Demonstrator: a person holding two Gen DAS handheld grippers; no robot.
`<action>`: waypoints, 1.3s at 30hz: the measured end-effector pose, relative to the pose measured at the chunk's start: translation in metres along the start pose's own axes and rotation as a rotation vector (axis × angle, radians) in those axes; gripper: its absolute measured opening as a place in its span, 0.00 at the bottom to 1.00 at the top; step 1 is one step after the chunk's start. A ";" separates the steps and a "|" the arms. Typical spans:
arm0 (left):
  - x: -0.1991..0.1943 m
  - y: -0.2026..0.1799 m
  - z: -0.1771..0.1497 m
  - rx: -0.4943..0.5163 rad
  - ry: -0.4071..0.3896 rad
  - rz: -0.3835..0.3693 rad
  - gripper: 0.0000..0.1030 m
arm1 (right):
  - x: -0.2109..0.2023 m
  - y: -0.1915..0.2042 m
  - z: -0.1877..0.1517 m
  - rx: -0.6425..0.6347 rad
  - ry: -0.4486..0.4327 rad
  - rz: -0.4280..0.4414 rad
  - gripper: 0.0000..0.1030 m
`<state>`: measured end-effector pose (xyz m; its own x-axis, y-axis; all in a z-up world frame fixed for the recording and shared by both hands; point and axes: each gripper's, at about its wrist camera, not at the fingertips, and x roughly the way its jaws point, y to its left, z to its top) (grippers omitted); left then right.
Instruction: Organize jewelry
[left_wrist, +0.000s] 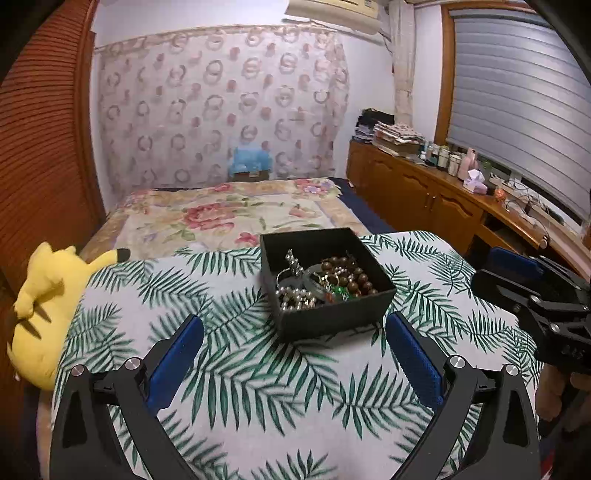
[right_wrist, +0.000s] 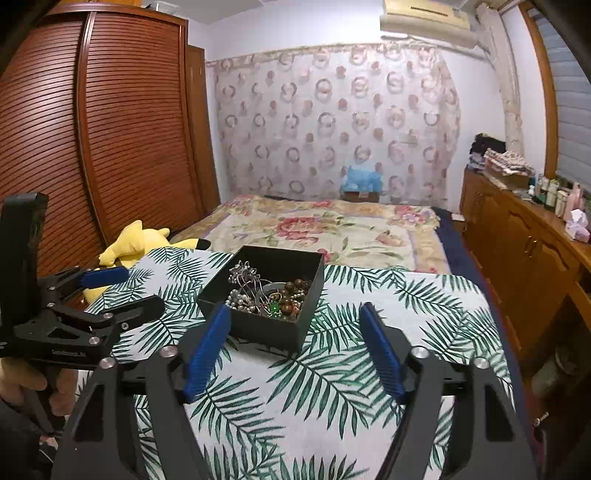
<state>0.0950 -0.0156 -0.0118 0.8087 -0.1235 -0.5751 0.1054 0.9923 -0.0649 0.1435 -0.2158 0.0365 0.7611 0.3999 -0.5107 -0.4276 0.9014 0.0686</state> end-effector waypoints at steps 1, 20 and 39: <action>-0.003 0.000 -0.002 -0.006 0.002 0.004 0.93 | -0.004 0.001 -0.003 0.002 -0.009 -0.011 0.90; -0.024 0.001 -0.014 -0.019 -0.019 0.080 0.93 | -0.018 0.003 -0.017 0.029 -0.043 -0.090 0.98; -0.026 0.005 -0.014 -0.025 -0.030 0.085 0.93 | -0.019 0.001 -0.019 0.036 -0.048 -0.094 0.98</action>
<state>0.0667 -0.0073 -0.0083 0.8310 -0.0384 -0.5549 0.0214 0.9991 -0.0371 0.1191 -0.2255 0.0305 0.8200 0.3201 -0.4745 -0.3360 0.9403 0.0537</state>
